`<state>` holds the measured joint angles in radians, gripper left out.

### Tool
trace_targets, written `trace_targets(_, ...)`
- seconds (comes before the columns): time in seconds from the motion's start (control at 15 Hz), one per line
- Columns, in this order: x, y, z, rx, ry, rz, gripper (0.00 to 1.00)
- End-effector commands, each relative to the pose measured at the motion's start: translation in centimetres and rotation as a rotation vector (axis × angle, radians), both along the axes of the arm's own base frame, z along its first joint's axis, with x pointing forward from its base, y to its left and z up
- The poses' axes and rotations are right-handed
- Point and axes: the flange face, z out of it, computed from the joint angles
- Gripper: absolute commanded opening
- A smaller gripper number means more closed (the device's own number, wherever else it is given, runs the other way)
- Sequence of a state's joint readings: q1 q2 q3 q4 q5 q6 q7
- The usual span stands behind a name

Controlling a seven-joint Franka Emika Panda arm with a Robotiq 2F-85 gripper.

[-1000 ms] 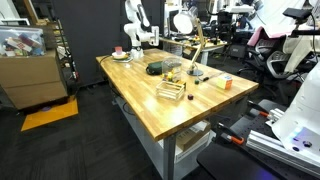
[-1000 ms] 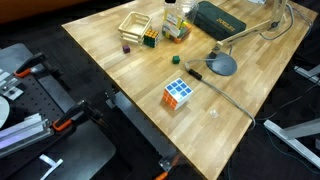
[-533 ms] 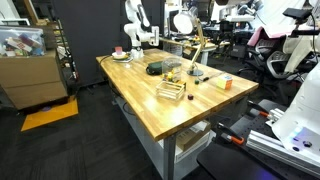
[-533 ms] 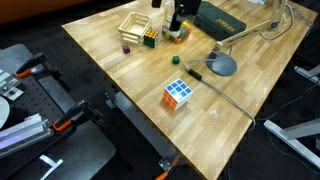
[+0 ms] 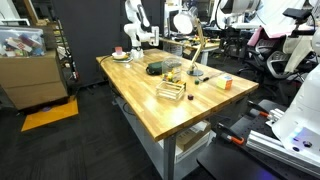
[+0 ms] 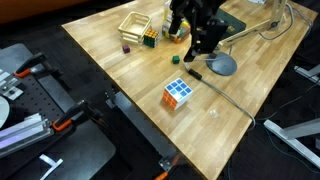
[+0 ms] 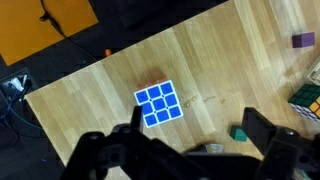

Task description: Put the Rubik's cube on the right into the wooden box

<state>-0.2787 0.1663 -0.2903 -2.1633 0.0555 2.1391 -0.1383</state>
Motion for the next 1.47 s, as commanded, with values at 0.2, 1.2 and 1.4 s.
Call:
trace_targets(0.2,0.1,0.0,0.1,-0.001,-0.001,0.001,1.0)
trace_targets(1.2,2.1,-0.2,-13.5,0.123,0.148,0.097,1.0)
trace_targets(1.4,2.5,-0.5,-13.2,0.128,0.151,0.096,1.0)
